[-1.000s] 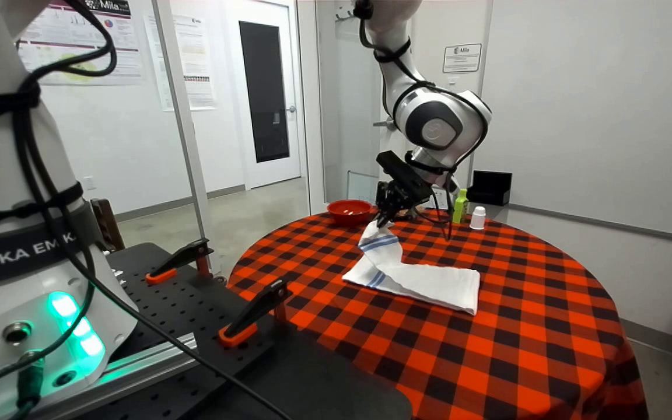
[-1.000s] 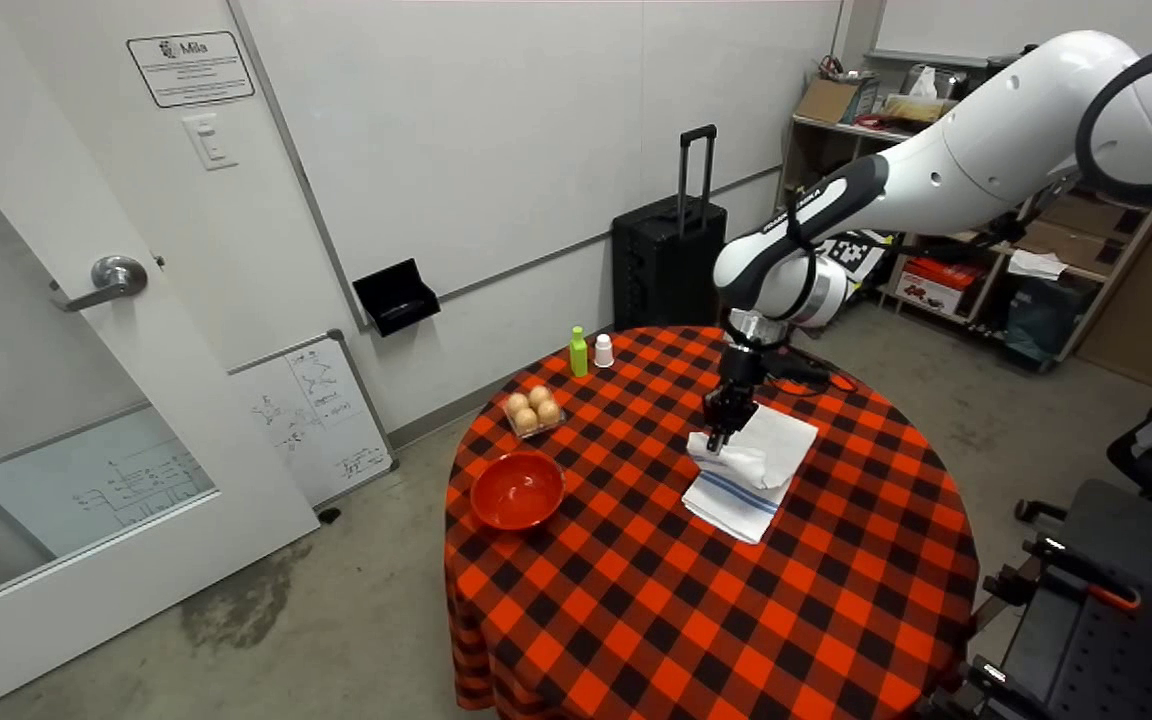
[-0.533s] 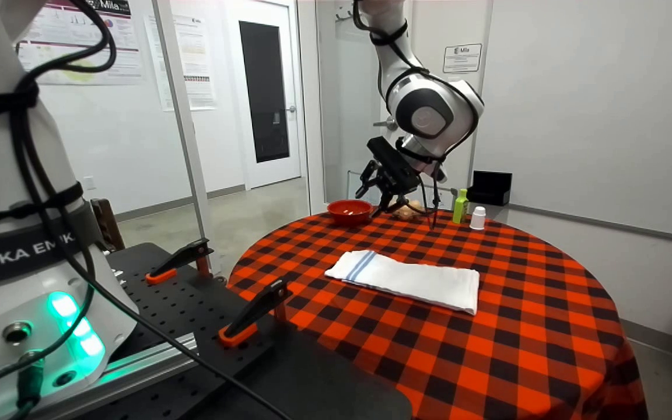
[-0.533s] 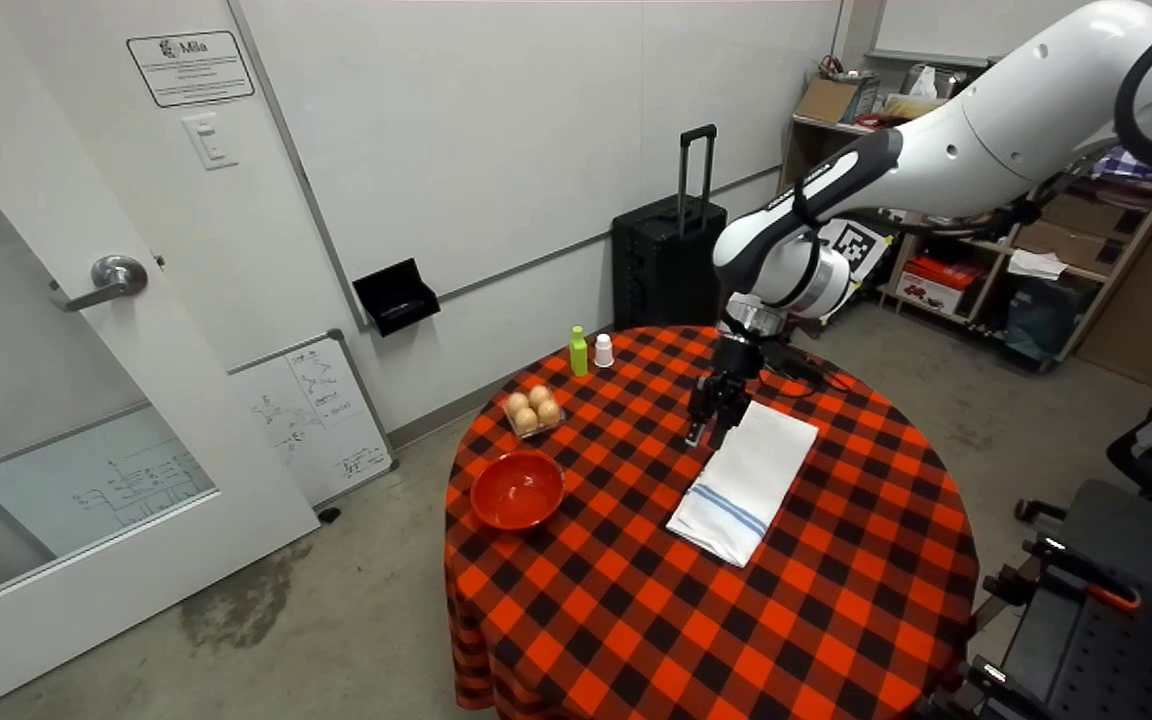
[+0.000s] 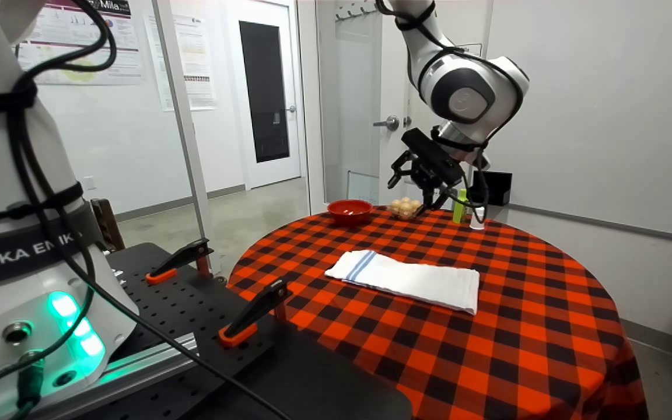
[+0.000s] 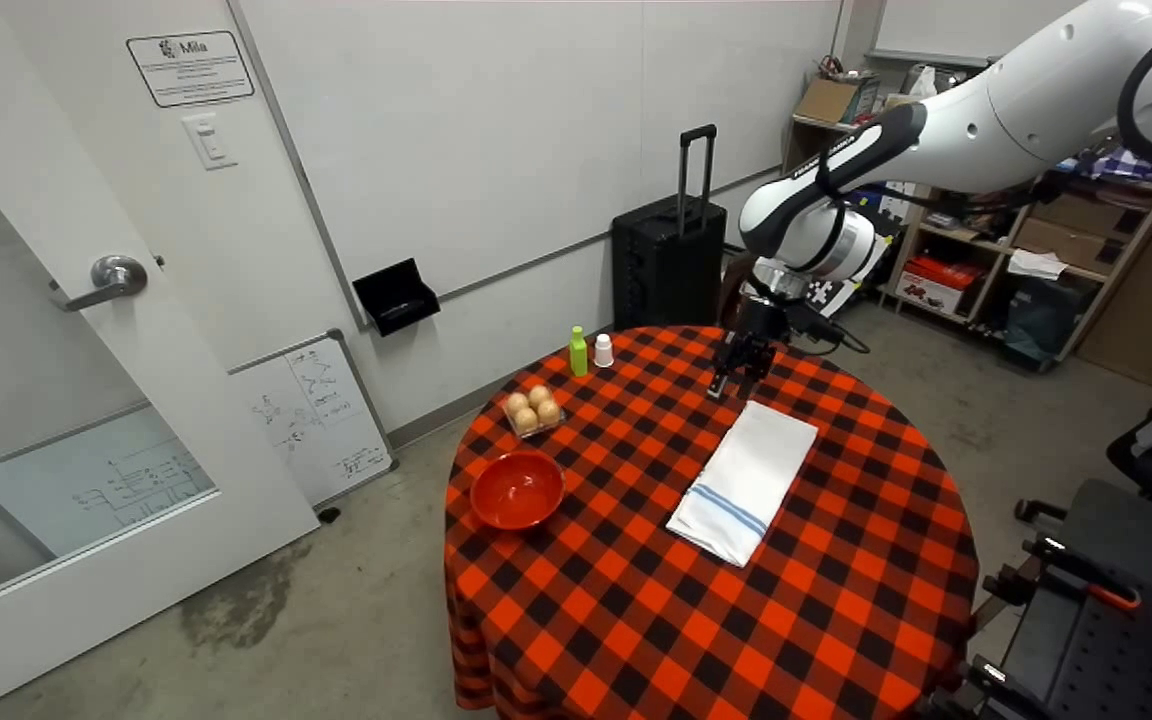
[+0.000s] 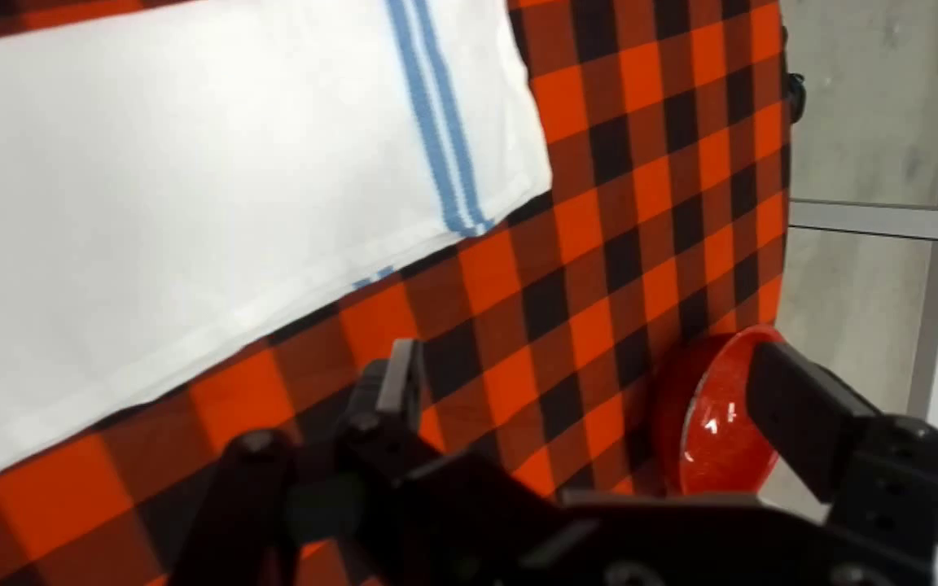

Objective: Fold the white towel two times over

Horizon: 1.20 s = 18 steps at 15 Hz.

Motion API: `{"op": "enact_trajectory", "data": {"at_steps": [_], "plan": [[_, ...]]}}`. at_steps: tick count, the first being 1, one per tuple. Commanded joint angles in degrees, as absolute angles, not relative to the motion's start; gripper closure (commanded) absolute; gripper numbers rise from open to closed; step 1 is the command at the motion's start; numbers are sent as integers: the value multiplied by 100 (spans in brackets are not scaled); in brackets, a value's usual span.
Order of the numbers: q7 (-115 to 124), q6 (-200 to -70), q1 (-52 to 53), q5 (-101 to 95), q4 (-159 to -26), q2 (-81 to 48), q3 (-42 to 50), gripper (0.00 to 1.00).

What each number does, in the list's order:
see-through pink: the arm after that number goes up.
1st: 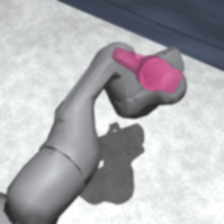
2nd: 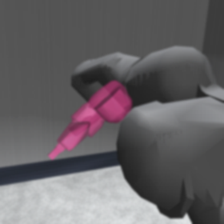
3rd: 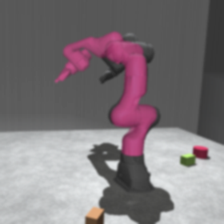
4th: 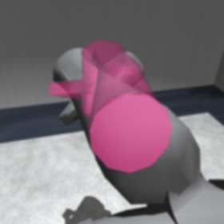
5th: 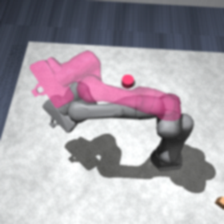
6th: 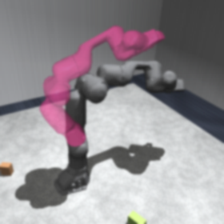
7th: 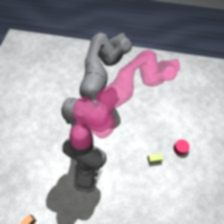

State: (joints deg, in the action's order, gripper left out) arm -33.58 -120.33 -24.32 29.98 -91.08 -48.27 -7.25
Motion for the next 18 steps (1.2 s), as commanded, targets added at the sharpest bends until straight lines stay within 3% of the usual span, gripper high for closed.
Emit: {"op": "enact_trajectory", "data": {"at_steps": [1,8,18], "plan": [[-3611,-11762,-2541,2520,-8446,-5243,-405,0],[-3627,-11224,-2894,2019,-7412,-5959,-146,0],[-3704,-11646,-3048,1486,-6362,-7072,-22,0]]}}
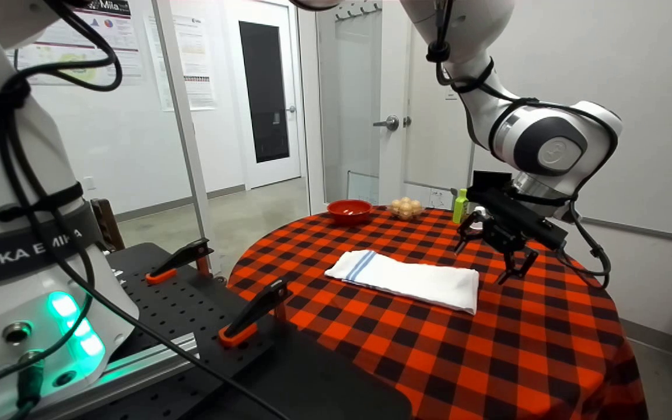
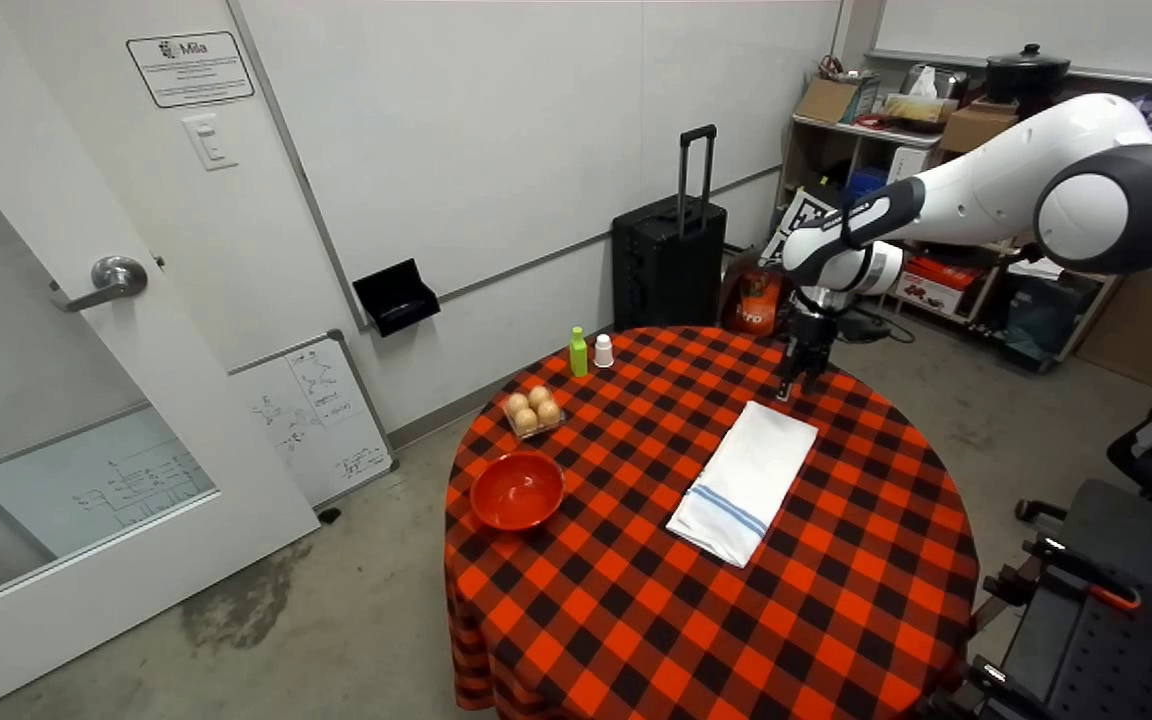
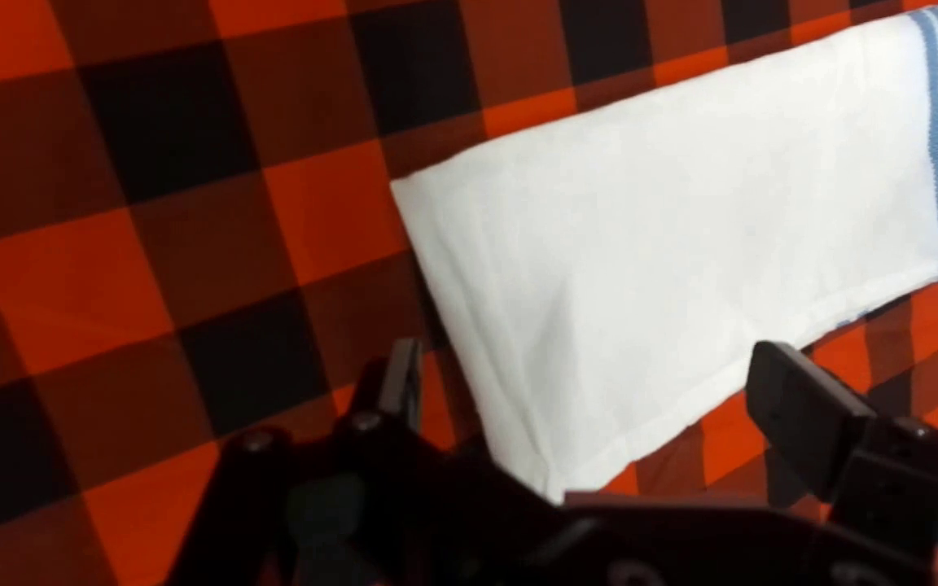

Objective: Fold the white towel two times over

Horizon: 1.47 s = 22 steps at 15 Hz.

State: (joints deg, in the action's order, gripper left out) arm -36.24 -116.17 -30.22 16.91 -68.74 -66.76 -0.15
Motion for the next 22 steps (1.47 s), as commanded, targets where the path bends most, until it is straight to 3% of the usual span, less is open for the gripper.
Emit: {"op": "enact_trajectory", "data": {"at_steps": [1,18,19,22], "plan": [[-3692,-11653,-3061,1455,-6285,-7148,-36,0],[-3579,-11424,-3002,1437,-5893,-7593,-176,0],[-3576,-11416,-3002,1438,-5870,-7617,-179,21],[-3589,-11403,-3005,1437,-5813,-7677,-191,32]]}}
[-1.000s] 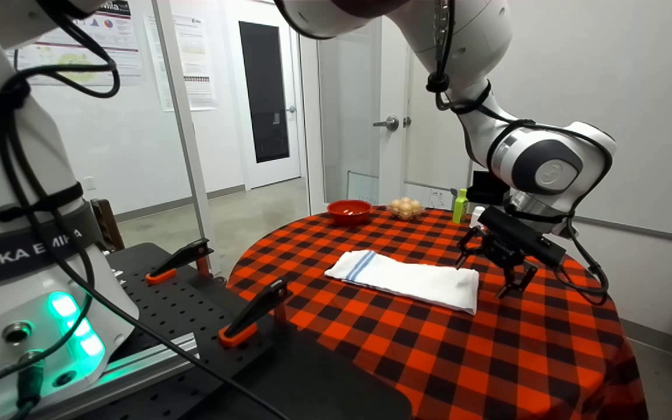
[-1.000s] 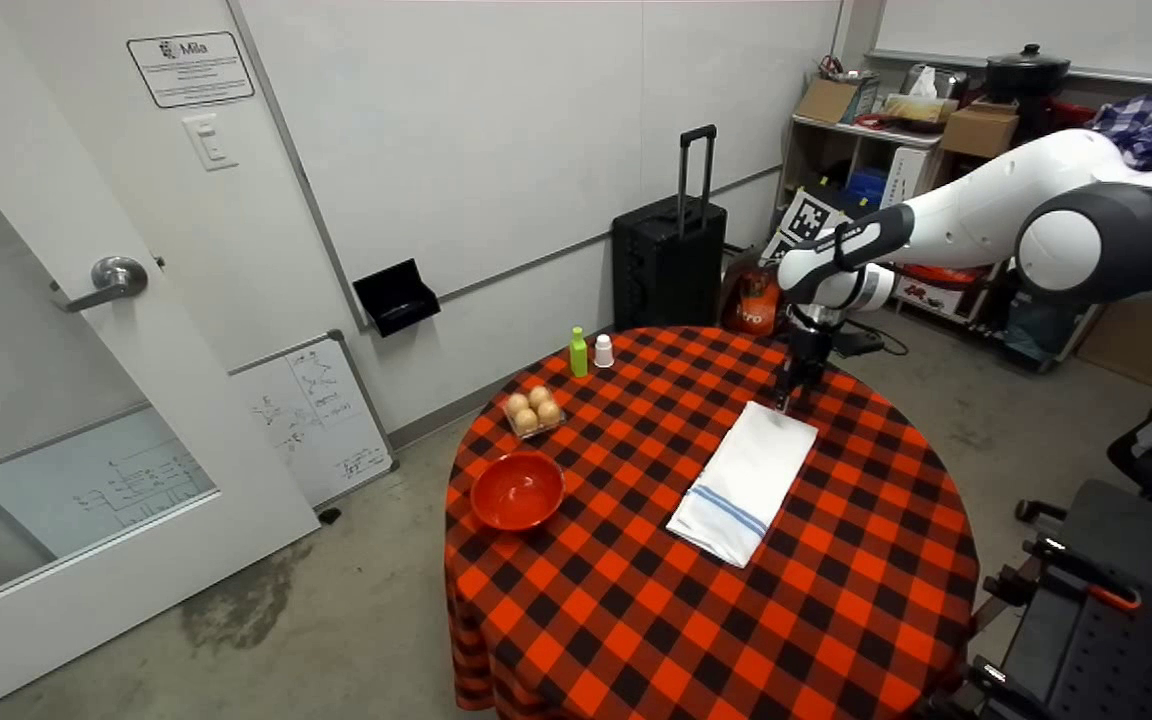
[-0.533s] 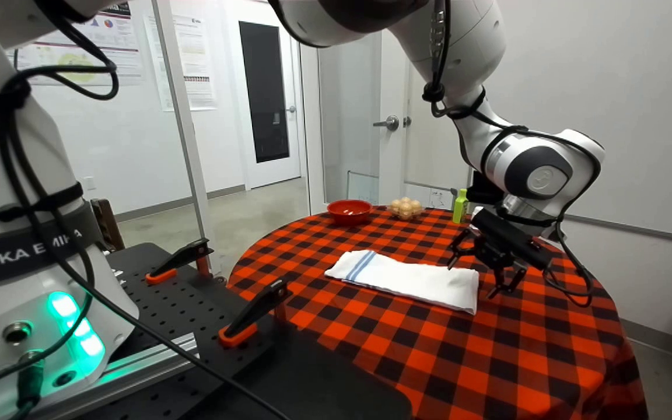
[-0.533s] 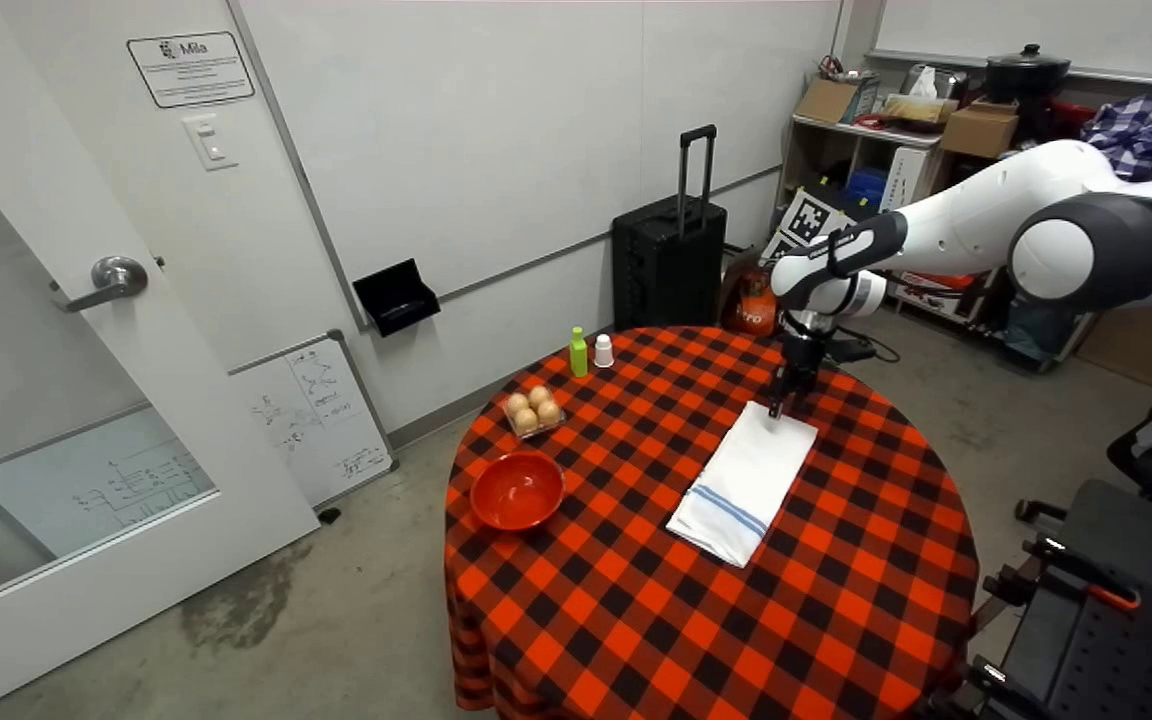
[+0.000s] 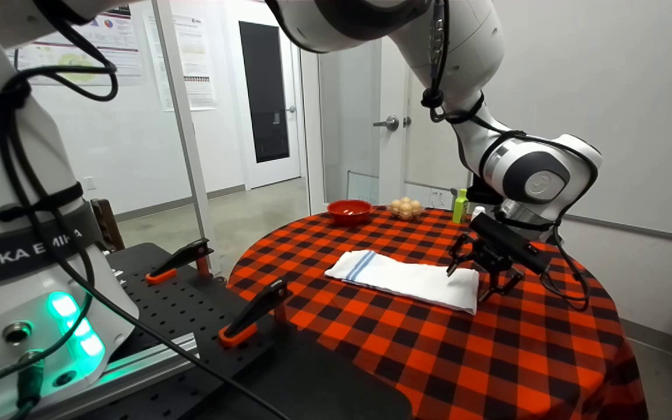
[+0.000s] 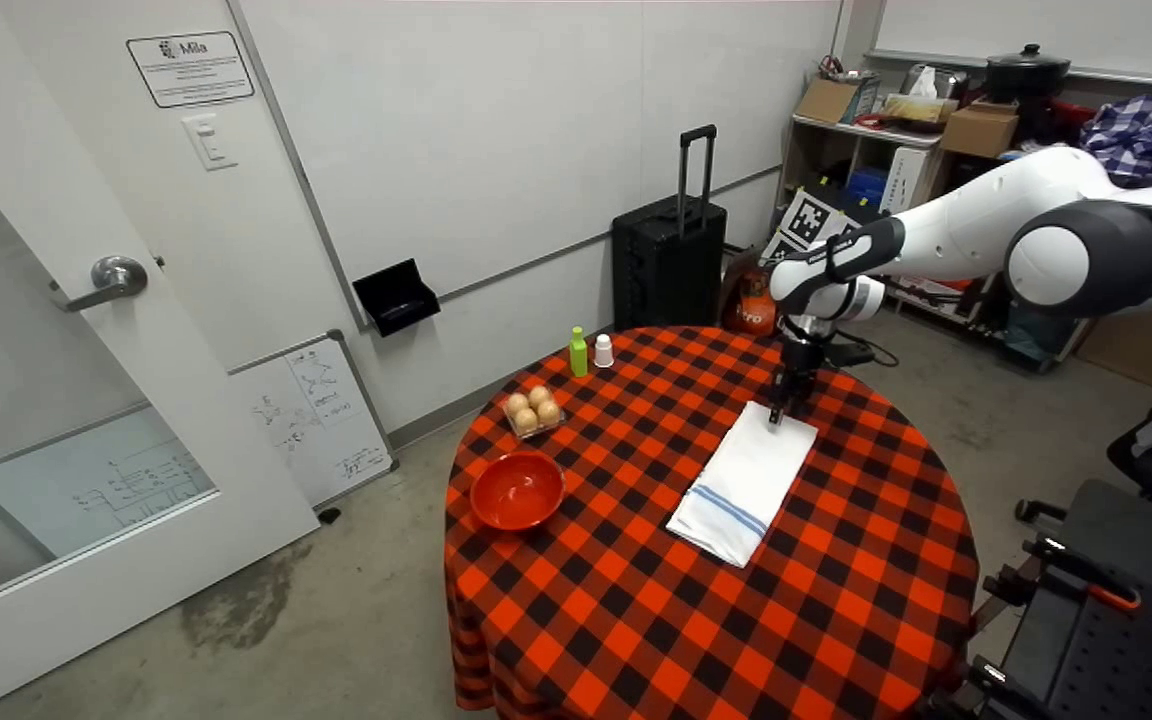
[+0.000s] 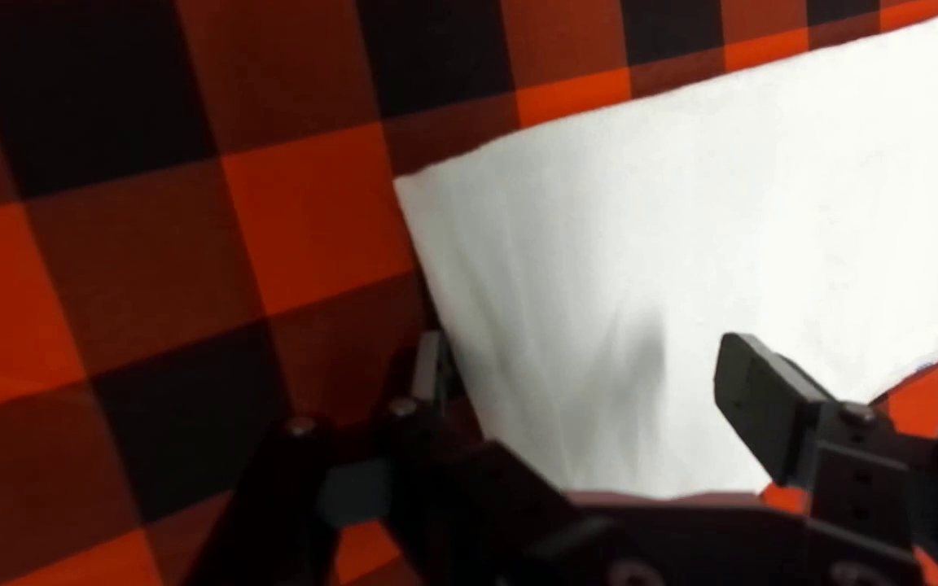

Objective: Fold the white towel two times over

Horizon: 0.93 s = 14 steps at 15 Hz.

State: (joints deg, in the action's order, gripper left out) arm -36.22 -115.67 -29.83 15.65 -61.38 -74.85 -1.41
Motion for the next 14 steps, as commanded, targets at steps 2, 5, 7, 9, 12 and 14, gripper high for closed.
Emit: {"op": "enact_trajectory", "data": {"at_steps": [2,5,7,9,12,14], "plan": [[-3622,-11427,-2960,1513,-5848,-7671,-129,57],[-3623,-11414,-2962,1512,-5813,-7684,-128,68],[-3624,-11416,-2961,1509,-5813,-7683,-123,84],[-3613,-11423,-2963,1507,-5791,-7692,-114,99],[-3568,-11431,-3028,1405,-5584,-7790,-146,100],[-3511,-11429,-3069,1390,-5298,-7905,-112,99]]}}
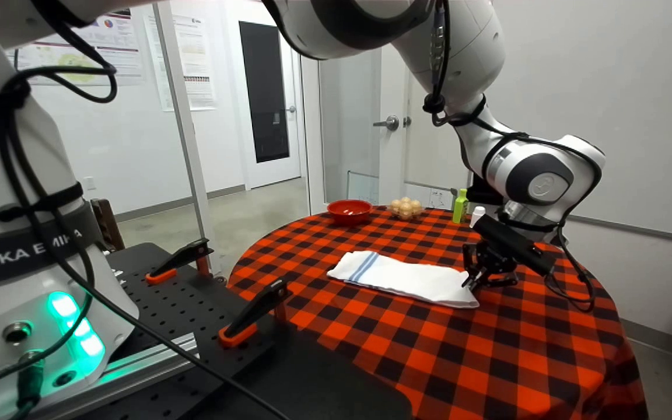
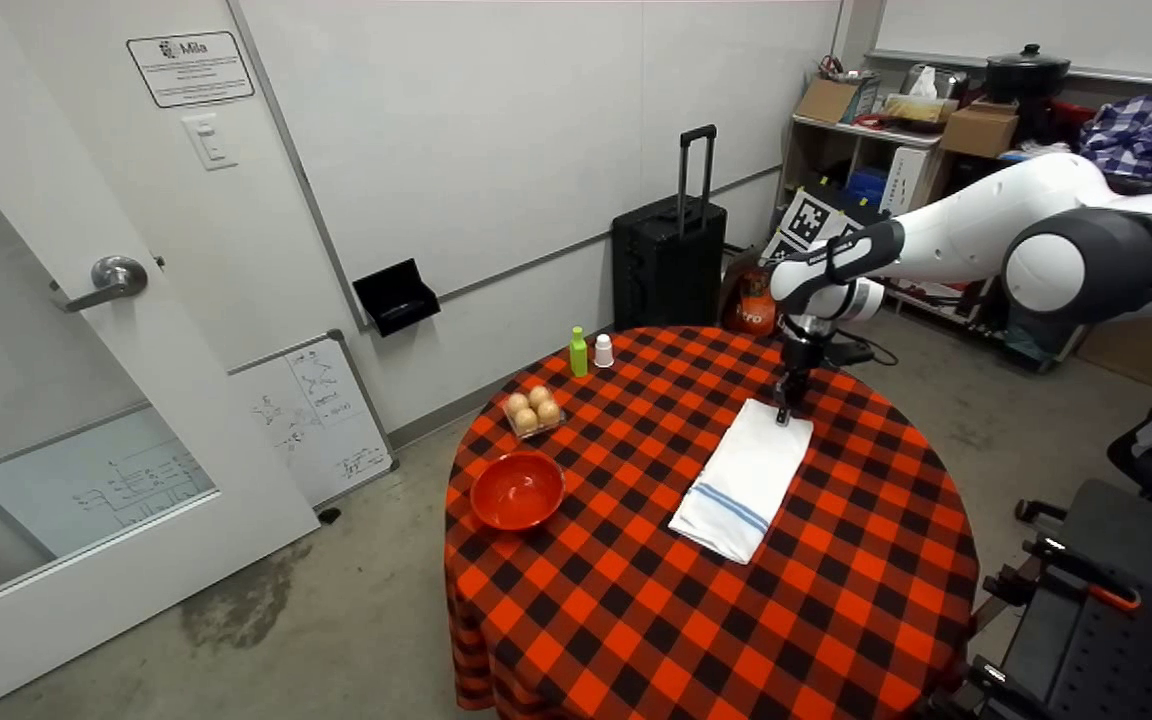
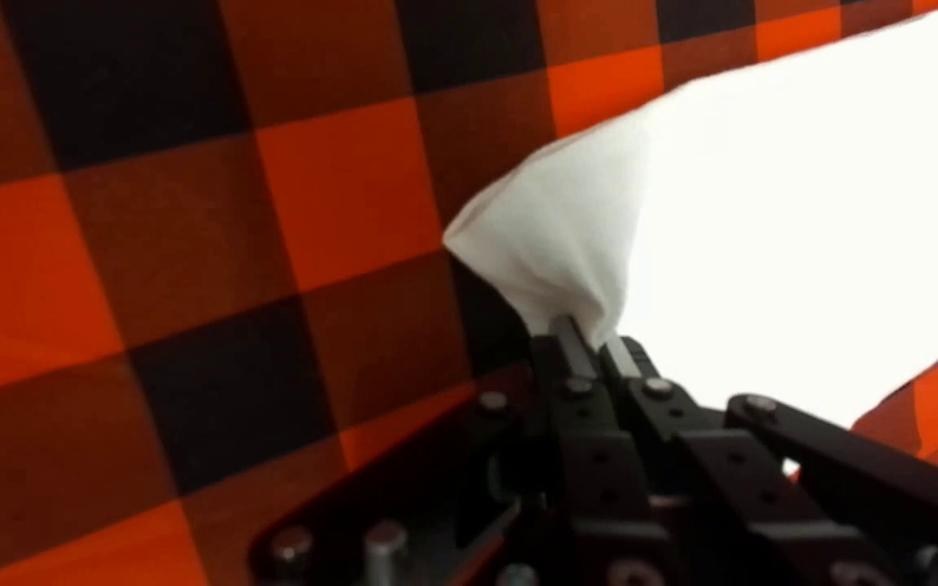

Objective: Fold the white towel two times over

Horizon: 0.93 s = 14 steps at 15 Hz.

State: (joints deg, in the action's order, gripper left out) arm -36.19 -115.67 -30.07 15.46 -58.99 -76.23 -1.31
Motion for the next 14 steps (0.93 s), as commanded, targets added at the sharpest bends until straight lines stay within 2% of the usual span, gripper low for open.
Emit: {"op": "enact_trajectory", "data": {"at_steps": [1,14], "plan": [[-3466,-11410,-3101,1387,-5128,-7950,-91,99],[-3019,-11455,-3441,1349,-3424,-8225,68,99]]}}
